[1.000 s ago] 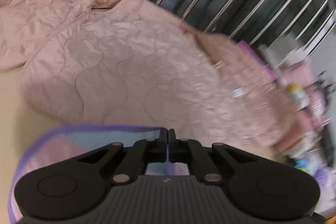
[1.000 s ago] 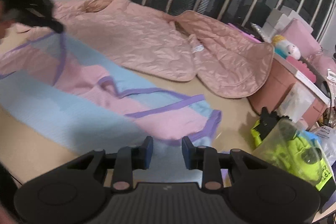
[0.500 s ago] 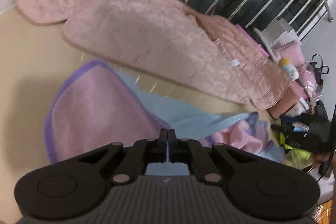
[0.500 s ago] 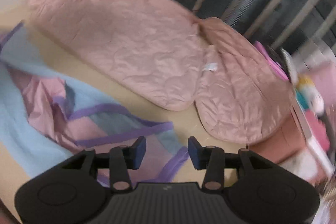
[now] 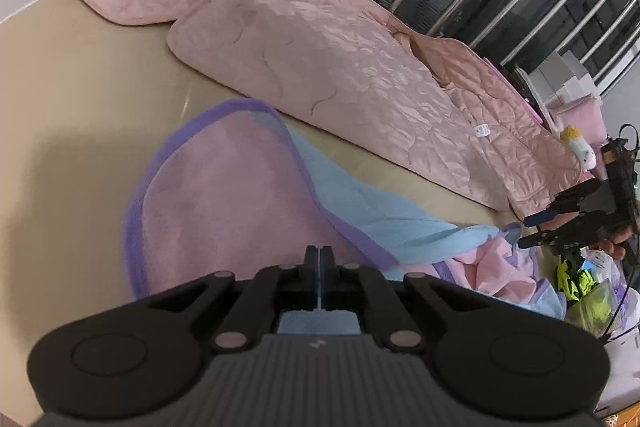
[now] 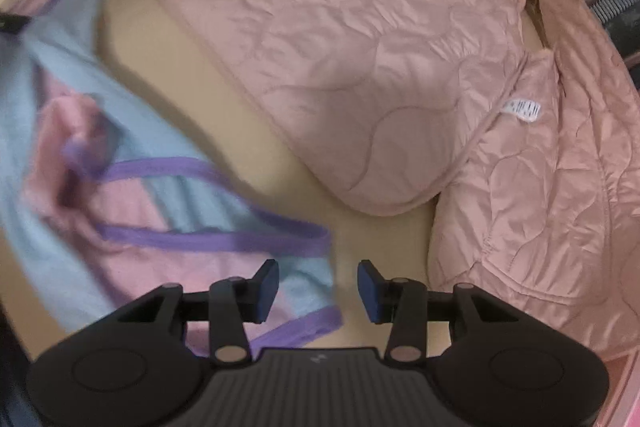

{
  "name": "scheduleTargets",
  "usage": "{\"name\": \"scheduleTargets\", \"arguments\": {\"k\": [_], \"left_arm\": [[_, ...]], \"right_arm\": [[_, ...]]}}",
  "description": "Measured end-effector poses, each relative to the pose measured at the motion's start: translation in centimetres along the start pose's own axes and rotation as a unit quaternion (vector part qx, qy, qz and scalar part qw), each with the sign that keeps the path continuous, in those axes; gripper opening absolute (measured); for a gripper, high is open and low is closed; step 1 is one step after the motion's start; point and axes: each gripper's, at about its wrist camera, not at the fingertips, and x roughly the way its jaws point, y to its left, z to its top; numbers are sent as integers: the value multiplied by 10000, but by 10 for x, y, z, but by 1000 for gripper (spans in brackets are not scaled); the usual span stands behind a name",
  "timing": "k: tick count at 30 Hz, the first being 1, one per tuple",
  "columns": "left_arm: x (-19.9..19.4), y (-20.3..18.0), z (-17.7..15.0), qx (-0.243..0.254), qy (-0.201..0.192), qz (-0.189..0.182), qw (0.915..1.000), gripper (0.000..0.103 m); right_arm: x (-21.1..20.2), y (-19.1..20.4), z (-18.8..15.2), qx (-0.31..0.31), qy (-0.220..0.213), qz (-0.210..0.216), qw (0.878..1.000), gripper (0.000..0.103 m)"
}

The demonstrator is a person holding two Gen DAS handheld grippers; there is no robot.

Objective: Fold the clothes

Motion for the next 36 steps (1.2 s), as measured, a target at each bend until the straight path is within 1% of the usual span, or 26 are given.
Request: {"name": "scheduleTargets", "arguments": {"k": [1,2,3,4,5,7,9,11,13,15,16,17,19,20,21,22,23,24,26,27,29,30,31,33,34,36], "left_arm": [[-1,0,0,1,-4,16,10000,0],[-1,0,0,-10,-12,-5,10000,0],[-2,0,0,-21,-19,-25,10000,0],[-2,0,1,-28,-27,-45,10000,0],[-2,-2,1,-13,-34,-62,10000,0],[-2,-5,2,50,-41,-75,10000,0],[-1,-7,3,96,-26,-111,9999,0],[0,-7,3,91,-7,-135,9999,0],[2,-6,4,57,29,-176,9998,0],[5,-2,7,-102,95,-290,9995,2],[7,0,9,-210,132,-352,9991,2],[8,0,12,-289,152,-370,9988,7],[6,-5,14,-174,67,-259,9995,16],[4,-10,13,-34,10,-131,9999,22],[2,-14,12,86,-39,-31,10000,25],[1,-17,11,109,-56,-50,9999,28],[-1,-17,9,78,-52,-103,9999,31],[-2,-17,8,16,-52,-139,9999,32],[-3,-17,7,1,-65,-114,9999,33],[-5,-18,6,44,-82,-69,9999,34],[-8,-18,4,141,-127,-14,9998,36],[-9,-18,4,166,-147,-10,9998,37],[-9,-16,5,136,-152,-40,9998,37],[-6,-14,7,81,-147,-77,9998,37],[-5,-13,8,57,-143,-51,9999,37],[-3,-11,11,31,-133,-40,9999,37]], "right_arm": [[2,-1,1,28,-17,33,10000,36],[2,-1,2,66,-61,84,9999,25],[2,-1,2,144,-64,128,9998,0],[1,-2,1,234,-53,169,9996,0],[-1,2,0,183,-72,20,9998,1],[-22,19,-12,137,-384,-598,9974,0],[-46,37,-24,113,-732,-1241,9895,0],[-77,66,-47,111,-1192,-1812,9761,0],[-92,96,-70,-57,-1351,-1972,9710,0],[-92,113,-82,-200,-1285,-1617,9782,0],[-89,117,-83,-261,-1218,-1433,9818,6],[-85,115,-81,-337,-1206,-1337,9831,12],[-80,97,-71,-444,-1295,-1193,9834,62],[-79,82,-67,-433,-1371,-1092,9836,66],[-76,67,-61,-427,-1400,-891,9852,63],[-72,51,-54,-399,-1392,-653,9873,61],[-64,36,-46,-367,-1302,-393,9900,60],[-53,22,-37,-386,-1132,-144,9927,56],[-28,5,-28,-434,-779,83,9960,52],[-18,1,-26,-470,-650,149,9967,47],[-4,-4,-23,-499,-482,305,9971,27],[0,-6,-23,-471,-449,421,9970,15],[5,-8,-23,-442,-416,536,9967,12],[6,-10,-22,-315,-528,551,9966,11],[5,-8,-22,-299,-547,526,9967,1],[1,4,-25,-477,-598,352,9964,0]]}}
